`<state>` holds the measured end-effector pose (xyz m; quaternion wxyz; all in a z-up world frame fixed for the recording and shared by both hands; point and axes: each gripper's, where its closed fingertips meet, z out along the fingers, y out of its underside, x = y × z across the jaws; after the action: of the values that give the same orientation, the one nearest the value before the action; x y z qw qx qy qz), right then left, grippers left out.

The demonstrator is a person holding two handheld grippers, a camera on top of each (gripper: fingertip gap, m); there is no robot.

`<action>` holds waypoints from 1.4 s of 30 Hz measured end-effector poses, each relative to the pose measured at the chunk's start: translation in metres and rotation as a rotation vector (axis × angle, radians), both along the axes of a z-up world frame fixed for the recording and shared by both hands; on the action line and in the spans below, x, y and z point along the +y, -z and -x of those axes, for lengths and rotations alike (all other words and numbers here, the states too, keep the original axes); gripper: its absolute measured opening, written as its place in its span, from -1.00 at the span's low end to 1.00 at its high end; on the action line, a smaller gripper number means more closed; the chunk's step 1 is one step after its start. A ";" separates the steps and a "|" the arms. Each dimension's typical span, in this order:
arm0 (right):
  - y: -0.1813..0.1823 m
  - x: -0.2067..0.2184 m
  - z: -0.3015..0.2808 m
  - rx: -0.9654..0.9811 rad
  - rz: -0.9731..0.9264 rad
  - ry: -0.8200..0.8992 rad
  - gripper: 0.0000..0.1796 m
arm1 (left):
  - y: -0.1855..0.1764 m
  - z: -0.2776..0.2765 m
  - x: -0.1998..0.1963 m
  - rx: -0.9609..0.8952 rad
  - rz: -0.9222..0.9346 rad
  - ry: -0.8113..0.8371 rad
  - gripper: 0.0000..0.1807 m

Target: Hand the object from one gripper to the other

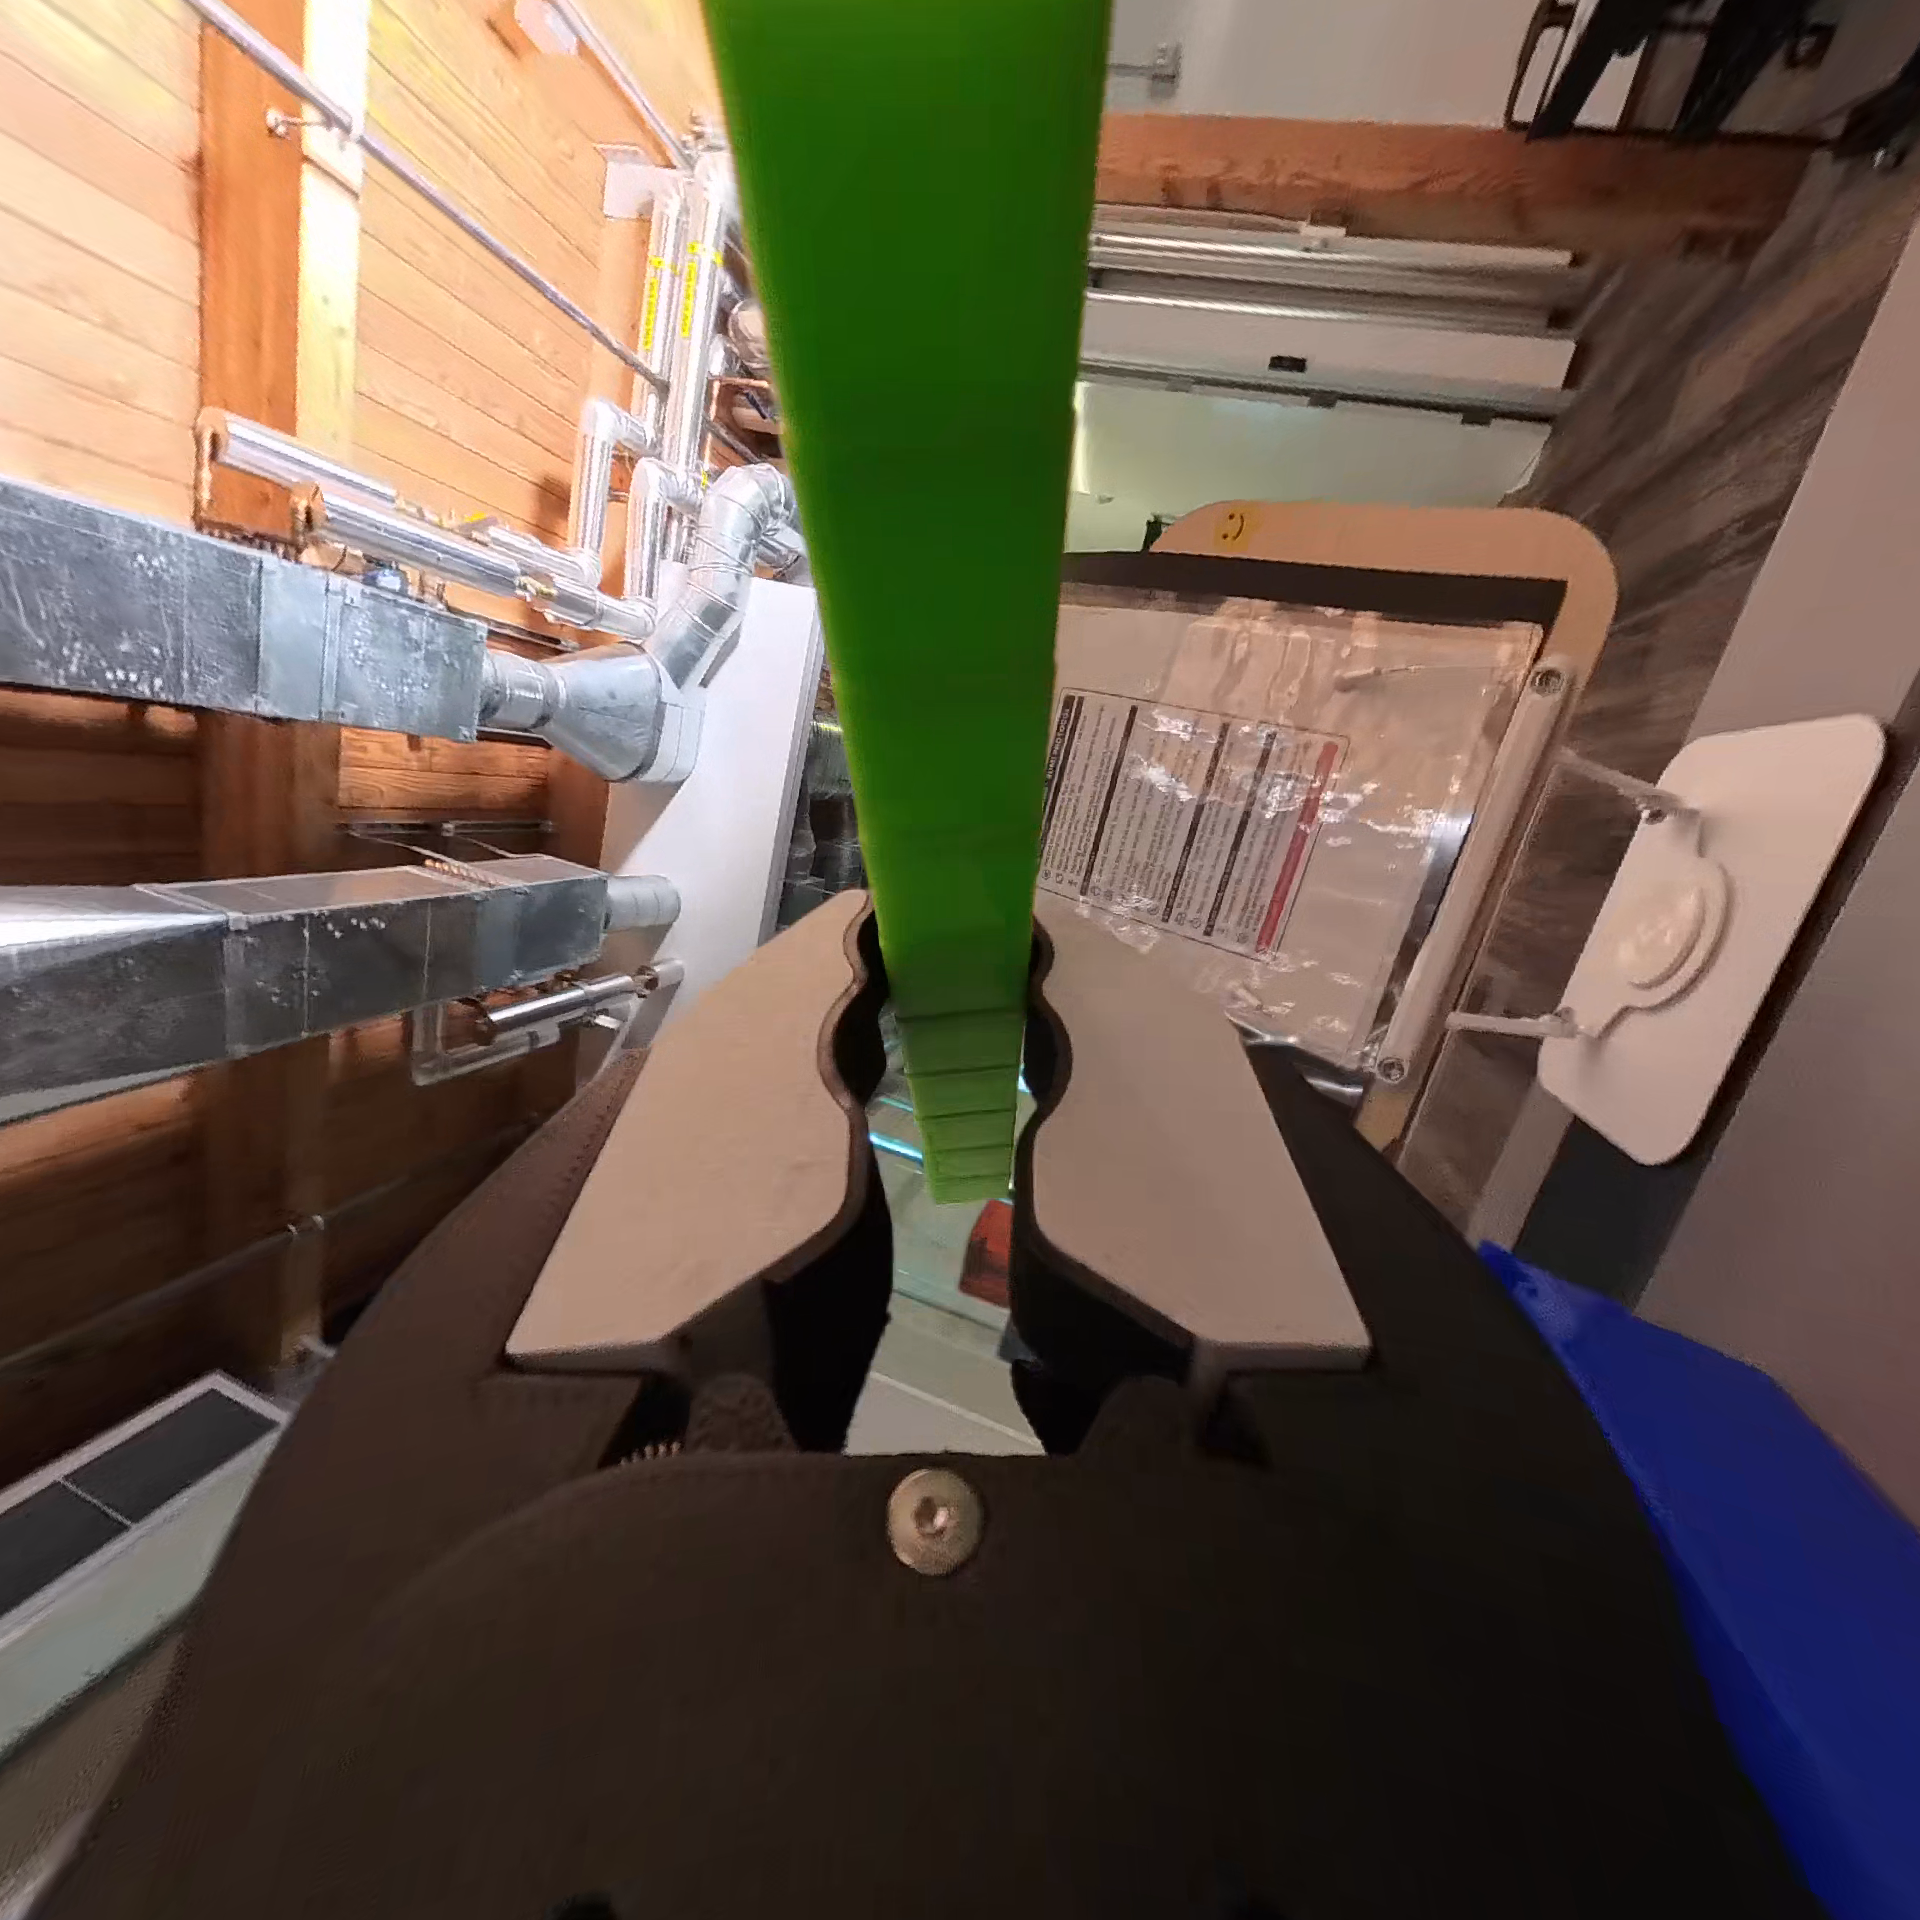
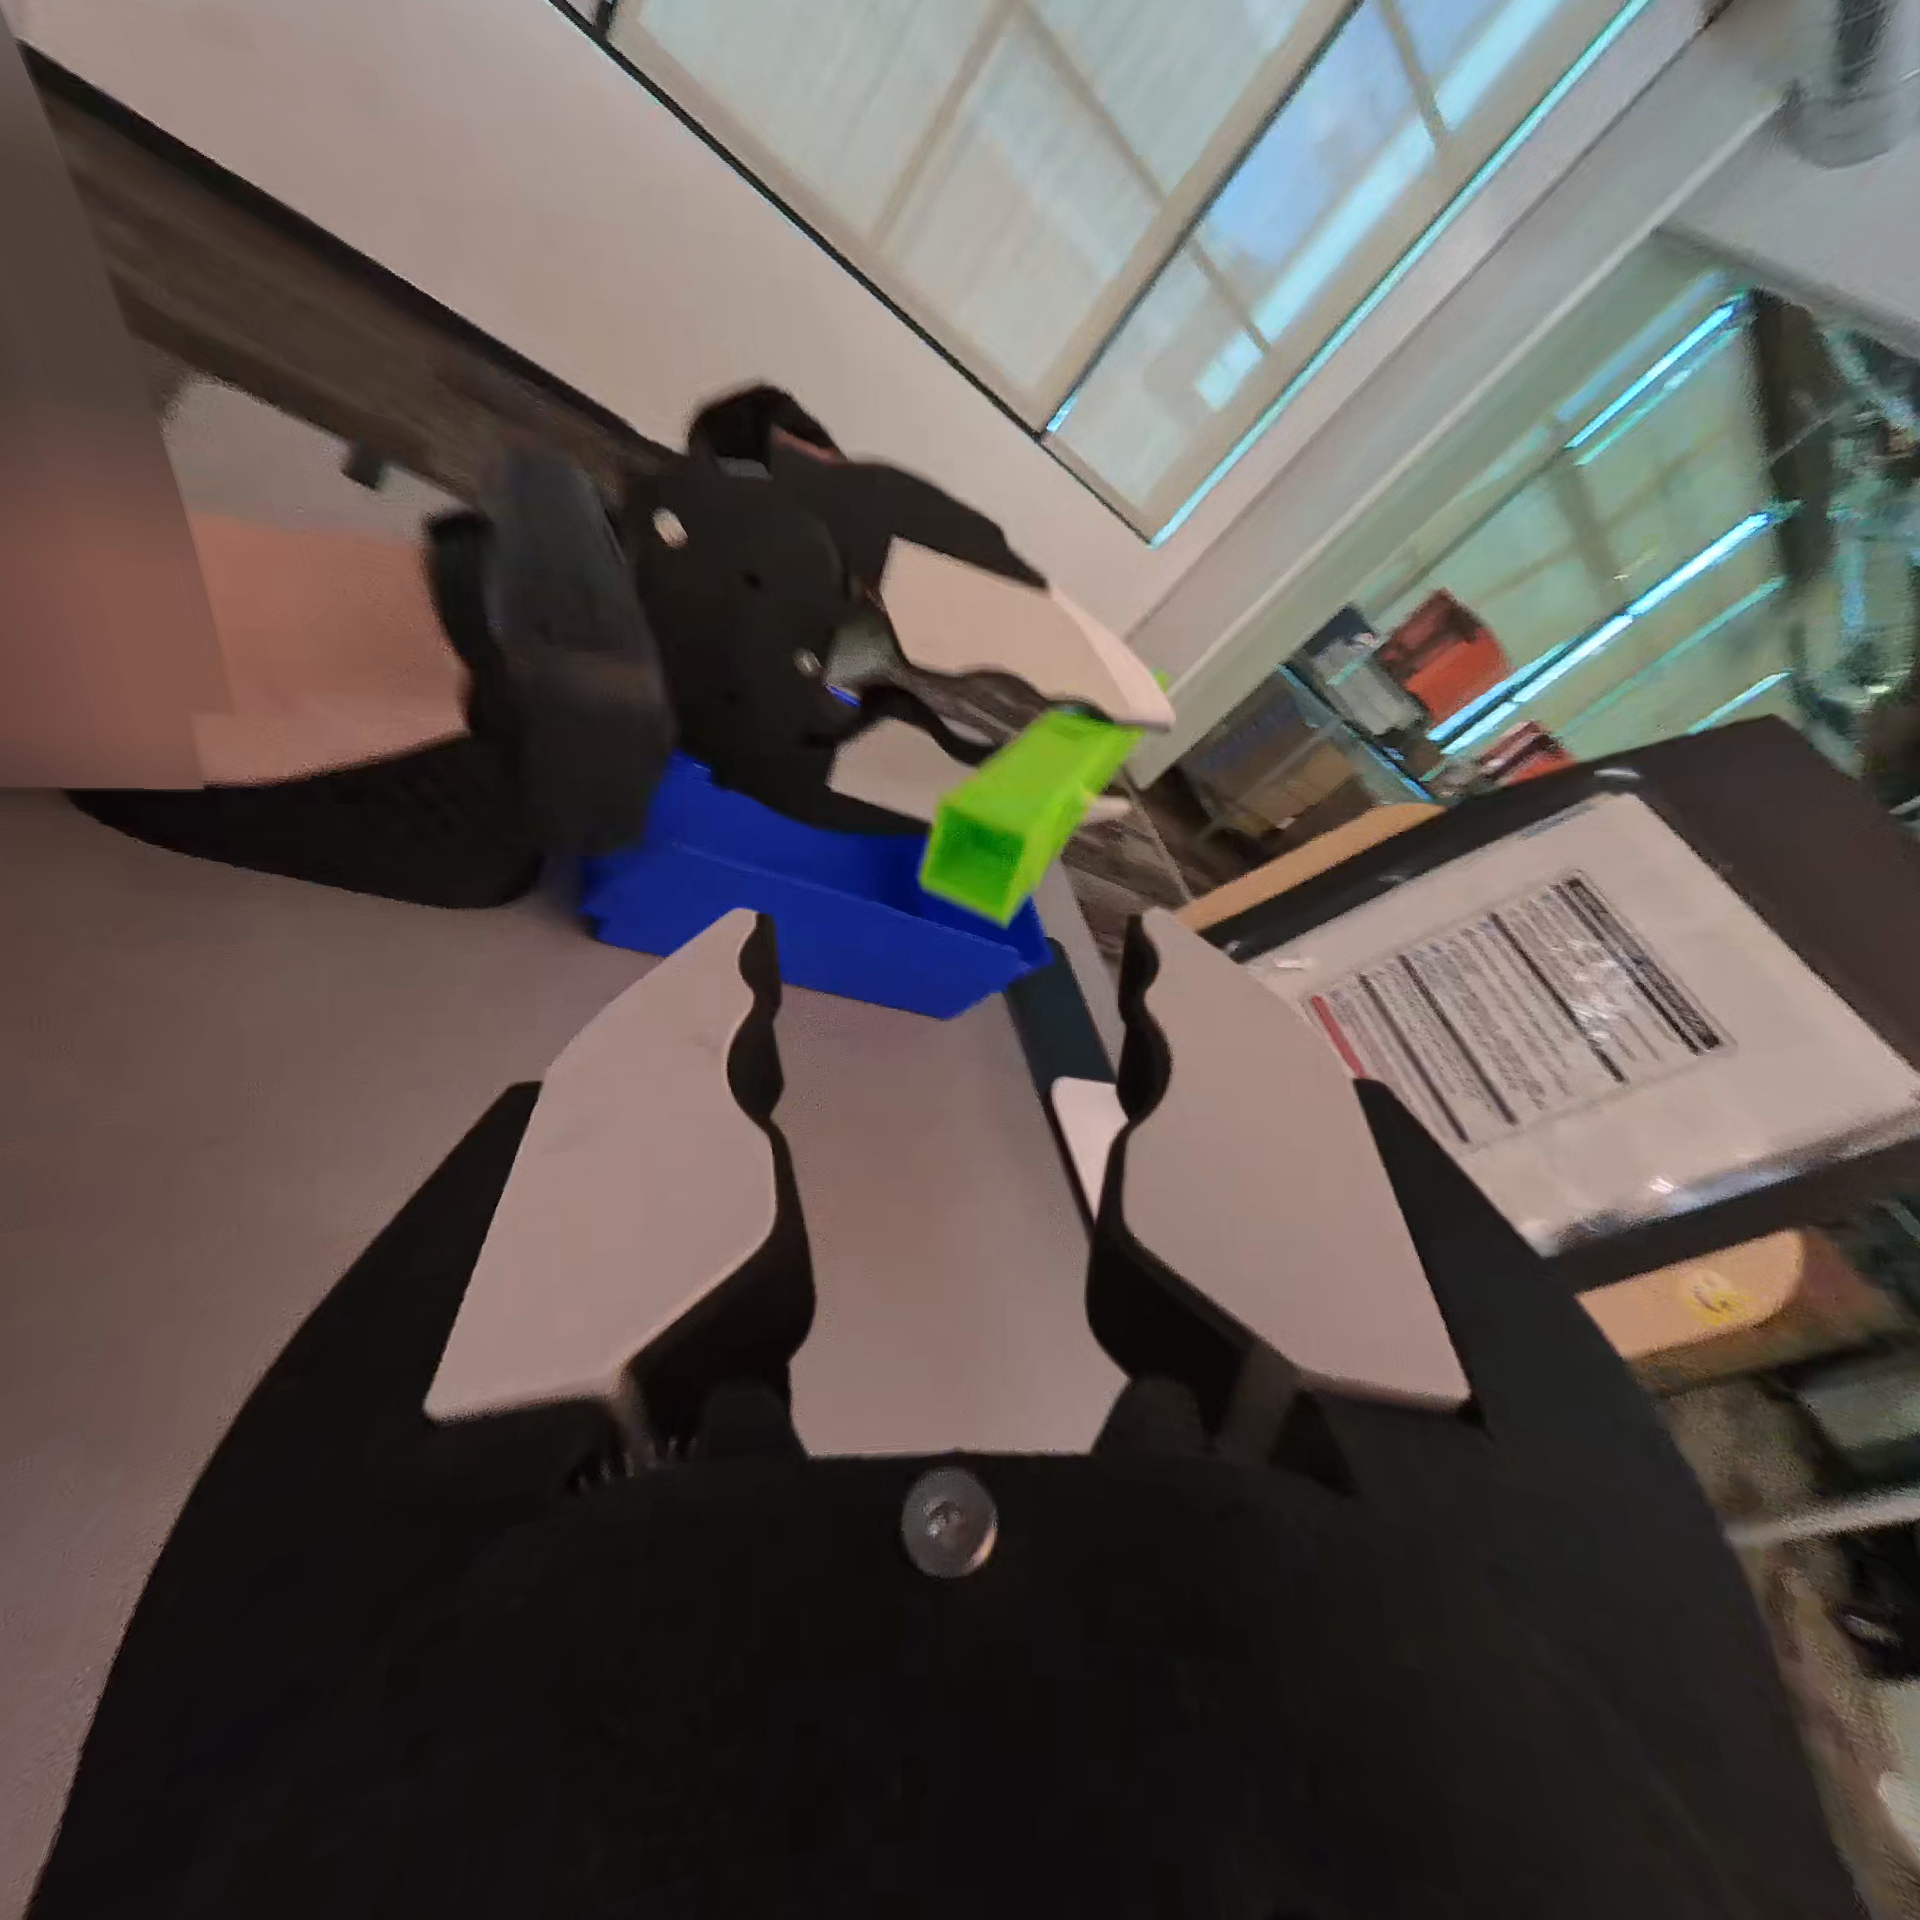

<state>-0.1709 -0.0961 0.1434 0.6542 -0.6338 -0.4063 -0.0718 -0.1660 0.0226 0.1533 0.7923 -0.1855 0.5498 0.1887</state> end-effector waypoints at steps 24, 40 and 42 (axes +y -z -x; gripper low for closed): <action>0.136 0.097 -0.038 0.229 0.796 0.354 -0.56 | 0.118 -0.051 0.007 0.441 -0.093 -0.071 -0.75; 0.046 0.090 -0.077 0.742 0.564 -0.118 -0.72 | 0.058 -0.019 0.039 -0.023 1.155 0.301 -0.31; 0.030 0.079 -0.072 0.777 0.521 -0.243 -0.73 | 0.041 -0.020 -0.002 -0.016 1.569 0.747 -0.23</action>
<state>-0.0988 -0.0174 0.1136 0.5805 -0.7046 -0.2077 0.3514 -0.1459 0.0206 0.1127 0.4493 -0.4869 0.5404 -0.5187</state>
